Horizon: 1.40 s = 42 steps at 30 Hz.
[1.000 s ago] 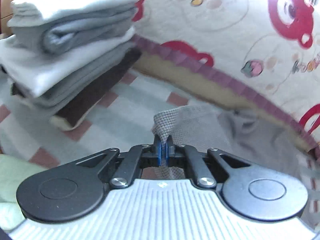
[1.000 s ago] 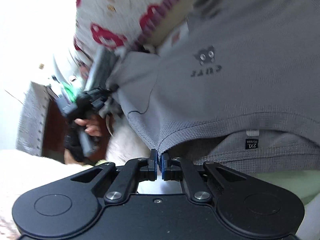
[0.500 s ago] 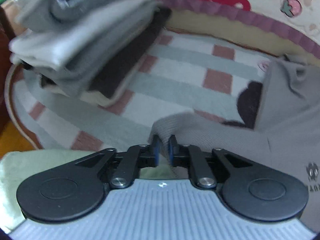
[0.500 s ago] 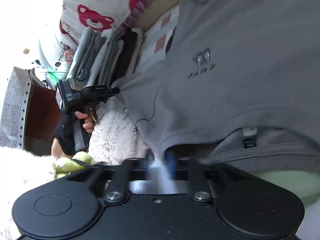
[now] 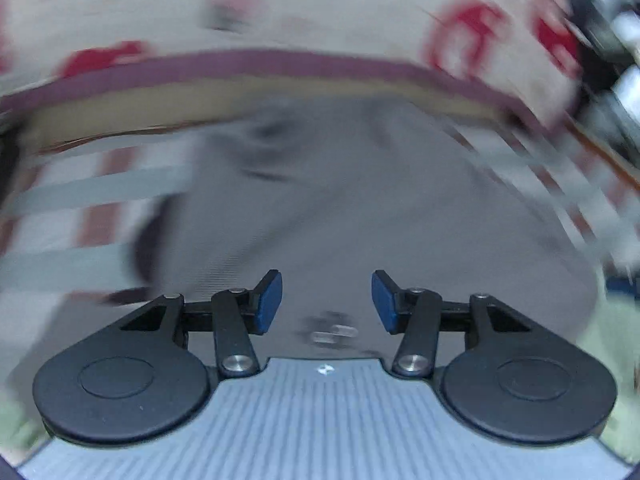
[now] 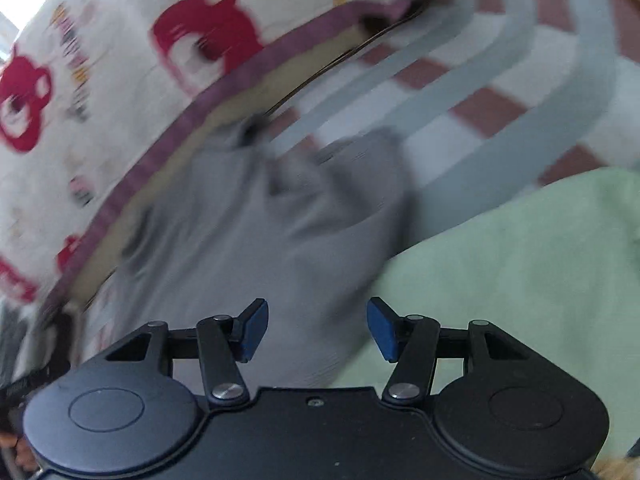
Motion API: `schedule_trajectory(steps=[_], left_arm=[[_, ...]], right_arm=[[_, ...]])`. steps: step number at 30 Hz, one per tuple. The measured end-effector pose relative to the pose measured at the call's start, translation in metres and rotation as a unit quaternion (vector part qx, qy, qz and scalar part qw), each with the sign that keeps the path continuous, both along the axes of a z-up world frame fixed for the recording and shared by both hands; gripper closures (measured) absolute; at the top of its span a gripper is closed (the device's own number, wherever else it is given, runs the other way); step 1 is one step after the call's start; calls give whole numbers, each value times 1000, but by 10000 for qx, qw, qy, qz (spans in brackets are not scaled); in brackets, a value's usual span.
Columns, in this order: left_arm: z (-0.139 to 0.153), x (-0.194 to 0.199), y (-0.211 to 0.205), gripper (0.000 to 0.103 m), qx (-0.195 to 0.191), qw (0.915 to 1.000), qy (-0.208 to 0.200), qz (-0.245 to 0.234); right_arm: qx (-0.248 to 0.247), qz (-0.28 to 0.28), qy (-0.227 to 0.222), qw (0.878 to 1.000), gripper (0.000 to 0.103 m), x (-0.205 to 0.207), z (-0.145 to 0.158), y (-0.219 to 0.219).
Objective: Fold clothes
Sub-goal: 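Lay the shirt flat on the rug and open both grippers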
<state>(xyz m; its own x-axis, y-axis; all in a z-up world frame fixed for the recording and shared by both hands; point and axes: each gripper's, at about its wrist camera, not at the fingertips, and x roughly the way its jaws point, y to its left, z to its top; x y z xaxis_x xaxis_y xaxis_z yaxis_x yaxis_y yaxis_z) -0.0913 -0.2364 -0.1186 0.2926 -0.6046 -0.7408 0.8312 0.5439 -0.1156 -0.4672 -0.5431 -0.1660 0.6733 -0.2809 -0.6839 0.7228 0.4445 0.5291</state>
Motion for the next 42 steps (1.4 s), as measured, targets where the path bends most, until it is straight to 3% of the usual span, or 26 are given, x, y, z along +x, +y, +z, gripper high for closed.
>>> schedule_trajectory(steps=[5, 10, 13, 14, 15, 18, 21, 23, 26, 27, 29, 32, 34, 36, 37, 40, 41, 42], left_arm=[[-30, -17, -63, 54, 385, 9973, 195, -596], [-38, -12, -87, 54, 503, 9971, 123, -556], [-41, -5, -90, 54, 533, 9978, 95, -393], [-43, -2, -92, 54, 546, 9979, 112, -337], [-46, 1, -94, 54, 575, 9979, 140, -268], [-52, 5, -100, 54, 650, 9977, 153, -116], [-53, 1, -102, 54, 677, 9976, 56, -100], [-55, -2, -103, 54, 721, 9973, 49, -101], [-65, -9, -110, 54, 899, 9956, 159, -197], [-69, -12, -112, 54, 1002, 9946, 138, -229], [-75, -16, -116, 54, 1195, 9924, 78, -289], [-78, -19, -113, 54, 1273, 9914, 86, -305], [-78, -19, -109, 54, 1227, 9920, 108, -294], [-77, -19, -107, 54, 1156, 9929, 121, -254], [-76, -18, -106, 54, 1124, 9933, 136, -230], [-77, -17, -104, 53, 1112, 9936, 128, -164], [-77, -16, -104, 53, 1134, 9934, 74, -140], [-76, -16, -104, 53, 1158, 9932, 16, -113]], right_arm=[[-649, -204, 191, 9975, 41, 3, -16, -33], [-300, -601, 445, 9968, 41, 26, -39, -76], [-368, -352, 320, 9982, 41, 44, -51, -88], [-430, -268, 272, 9983, 52, 49, -53, -91], [-741, -175, 183, 9969, 98, 52, -47, -88], [-1688, 68, -66, 9856, 99, 61, -24, -77], [-2943, -519, 106, 9542, 102, 36, 28, -38], [-3275, -909, 497, 9392, 102, 16, 39, -20], [-2904, -716, 1239, 9462, 100, 13, 11, -24], [-2745, -657, 1437, 9485, 92, 11, 1, -27], [-2043, -650, 1217, 9691, 88, -1, -17, -43], [-1241, -1237, 627, 9825, 50, -32, -26, -60], [-793, -1551, 273, 9843, 48, -50, -34, -72], [-473, -1596, 193, 9859, 46, -48, -44, -83], [-378, -1571, 230, 9866, 45, -44, -48, -87], [-697, -1196, 807, 9871, 37, -10, -56, -89], [-1040, -843, 1026, 9857, 41, 4, -54, -89], [-1387, -496, 1190, 9819, 91, 17, -51, -87]])
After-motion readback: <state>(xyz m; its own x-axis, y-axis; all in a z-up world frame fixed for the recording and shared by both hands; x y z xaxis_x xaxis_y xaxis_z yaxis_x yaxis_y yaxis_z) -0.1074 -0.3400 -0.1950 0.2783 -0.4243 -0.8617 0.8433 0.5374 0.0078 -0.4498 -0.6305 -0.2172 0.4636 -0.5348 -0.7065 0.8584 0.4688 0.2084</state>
